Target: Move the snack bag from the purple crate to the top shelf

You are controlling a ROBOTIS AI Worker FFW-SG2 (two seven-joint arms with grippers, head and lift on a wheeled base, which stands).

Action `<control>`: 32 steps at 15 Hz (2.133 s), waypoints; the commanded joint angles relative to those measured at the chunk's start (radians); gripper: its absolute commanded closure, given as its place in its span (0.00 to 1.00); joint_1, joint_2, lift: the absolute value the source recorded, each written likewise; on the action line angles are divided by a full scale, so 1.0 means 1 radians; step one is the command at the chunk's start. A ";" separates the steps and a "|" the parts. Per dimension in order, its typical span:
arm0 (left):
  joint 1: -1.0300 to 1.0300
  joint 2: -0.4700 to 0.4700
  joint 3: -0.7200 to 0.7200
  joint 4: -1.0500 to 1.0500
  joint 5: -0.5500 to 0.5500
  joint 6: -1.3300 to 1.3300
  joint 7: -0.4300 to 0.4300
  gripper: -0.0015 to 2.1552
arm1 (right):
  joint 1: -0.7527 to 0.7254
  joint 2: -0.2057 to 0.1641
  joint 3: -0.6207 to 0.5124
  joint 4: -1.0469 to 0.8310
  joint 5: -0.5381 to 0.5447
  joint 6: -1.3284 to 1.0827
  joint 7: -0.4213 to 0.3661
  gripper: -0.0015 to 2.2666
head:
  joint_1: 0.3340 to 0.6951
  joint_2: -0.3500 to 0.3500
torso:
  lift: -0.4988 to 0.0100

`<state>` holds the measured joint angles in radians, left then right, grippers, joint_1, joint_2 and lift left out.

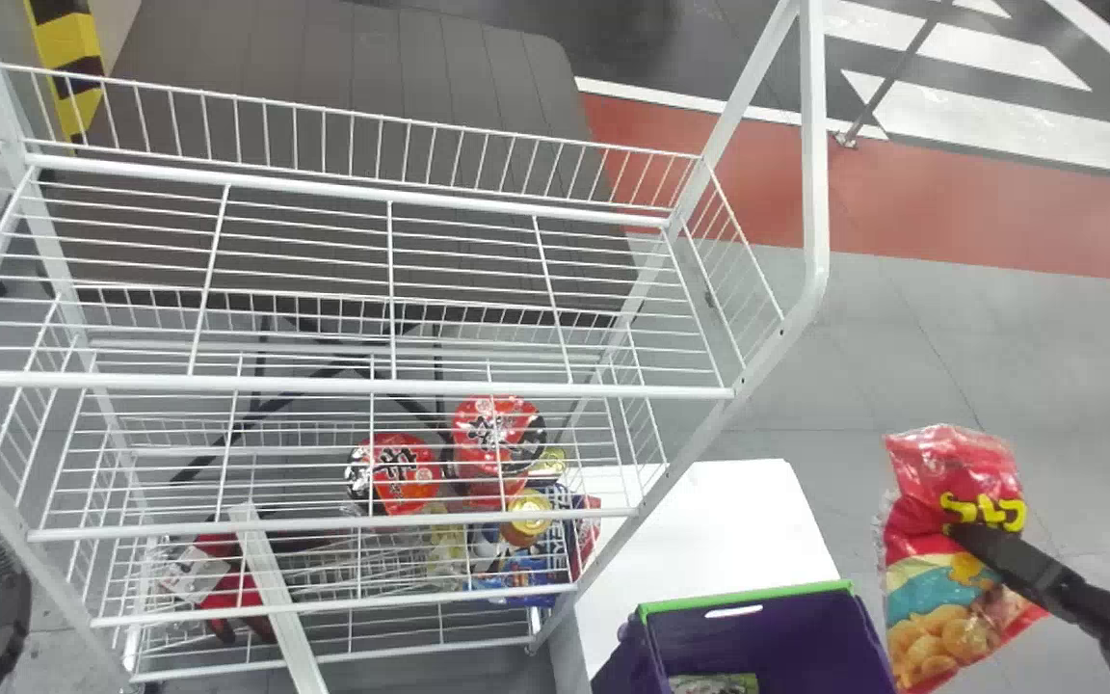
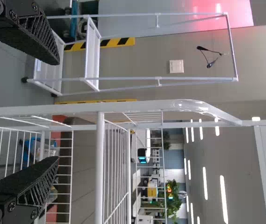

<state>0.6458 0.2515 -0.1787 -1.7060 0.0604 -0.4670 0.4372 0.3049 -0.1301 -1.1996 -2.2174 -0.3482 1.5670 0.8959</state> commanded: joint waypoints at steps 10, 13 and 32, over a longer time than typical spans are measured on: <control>0.002 0.000 -0.008 -0.001 -0.007 0.000 0.006 0.04 | 0.008 0.003 -0.002 0.001 -0.003 0.005 0.006 1.00 | 1.00 0.00 | 0.96; 0.006 0.000 -0.008 -0.006 -0.008 0.000 0.006 0.04 | 0.010 0.003 -0.005 -0.002 -0.003 0.005 0.009 1.00 | 1.00 0.00 | 0.99; 0.023 0.000 -0.018 -0.015 -0.030 -0.018 0.023 0.04 | 0.013 0.131 0.390 -0.341 -0.049 0.005 0.158 0.94 | 1.00 0.35 | 0.98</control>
<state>0.6658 0.2516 -0.1952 -1.7211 0.0318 -0.4738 0.4576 0.3176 -0.0042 -0.8712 -2.5555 -0.4051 1.5671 1.0607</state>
